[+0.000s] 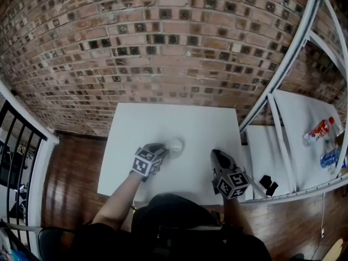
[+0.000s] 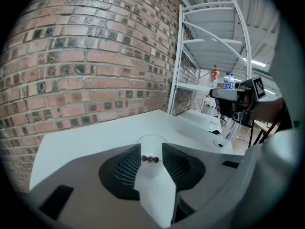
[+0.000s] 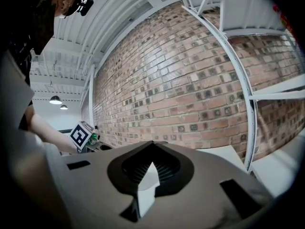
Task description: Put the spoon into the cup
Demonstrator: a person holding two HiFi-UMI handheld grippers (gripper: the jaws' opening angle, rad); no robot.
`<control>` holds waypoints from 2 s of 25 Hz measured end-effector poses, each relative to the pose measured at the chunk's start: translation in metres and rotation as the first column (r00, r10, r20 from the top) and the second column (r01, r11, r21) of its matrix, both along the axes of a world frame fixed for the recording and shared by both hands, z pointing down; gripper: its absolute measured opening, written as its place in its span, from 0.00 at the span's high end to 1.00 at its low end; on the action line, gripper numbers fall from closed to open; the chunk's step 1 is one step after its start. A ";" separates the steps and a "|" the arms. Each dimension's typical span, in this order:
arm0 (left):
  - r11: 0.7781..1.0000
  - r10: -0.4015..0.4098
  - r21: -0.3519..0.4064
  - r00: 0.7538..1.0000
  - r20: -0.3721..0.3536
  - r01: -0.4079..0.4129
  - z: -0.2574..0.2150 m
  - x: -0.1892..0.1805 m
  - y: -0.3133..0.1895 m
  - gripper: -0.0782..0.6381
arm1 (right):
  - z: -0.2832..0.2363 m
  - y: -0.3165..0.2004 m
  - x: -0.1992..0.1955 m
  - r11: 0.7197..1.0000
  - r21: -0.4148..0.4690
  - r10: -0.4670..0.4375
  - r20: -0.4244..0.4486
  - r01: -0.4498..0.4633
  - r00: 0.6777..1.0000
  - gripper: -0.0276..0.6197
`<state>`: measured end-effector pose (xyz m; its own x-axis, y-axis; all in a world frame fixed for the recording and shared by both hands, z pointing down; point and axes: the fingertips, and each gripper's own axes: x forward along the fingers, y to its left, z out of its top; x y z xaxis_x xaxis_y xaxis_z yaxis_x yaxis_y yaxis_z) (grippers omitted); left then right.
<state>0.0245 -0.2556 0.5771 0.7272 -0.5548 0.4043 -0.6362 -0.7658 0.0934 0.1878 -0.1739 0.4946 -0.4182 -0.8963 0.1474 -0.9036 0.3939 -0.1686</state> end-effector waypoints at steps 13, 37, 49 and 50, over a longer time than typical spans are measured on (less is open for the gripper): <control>0.969 -0.098 0.201 0.967 -0.235 0.147 -0.079 -0.059 0.014 0.89 | -0.006 -0.001 -0.033 0.997 0.021 -0.070 -0.010 0.070 0.998 0.95; 0.870 -0.353 0.206 0.857 -0.375 0.448 -0.111 -0.195 0.080 0.89 | 0.007 0.007 -0.089 0.987 0.003 -0.162 0.025 0.162 0.986 0.95; 0.866 -0.360 0.193 0.844 -0.396 0.460 -0.103 -0.198 0.091 0.89 | 0.005 0.015 -0.078 0.989 0.007 -0.147 0.009 0.147 0.989 0.95; 0.866 -0.362 0.192 0.844 -0.397 0.462 -0.102 -0.198 0.091 0.89 | 0.005 0.016 -0.075 0.990 0.006 -0.143 0.009 0.143 0.990 0.95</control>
<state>-0.1739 -0.1647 0.4753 0.4680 -0.8831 -0.0320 -0.8648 -0.4651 0.1893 0.1124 -0.1582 0.4998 -0.5434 -0.8281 0.1377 -0.8363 0.5197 -0.1745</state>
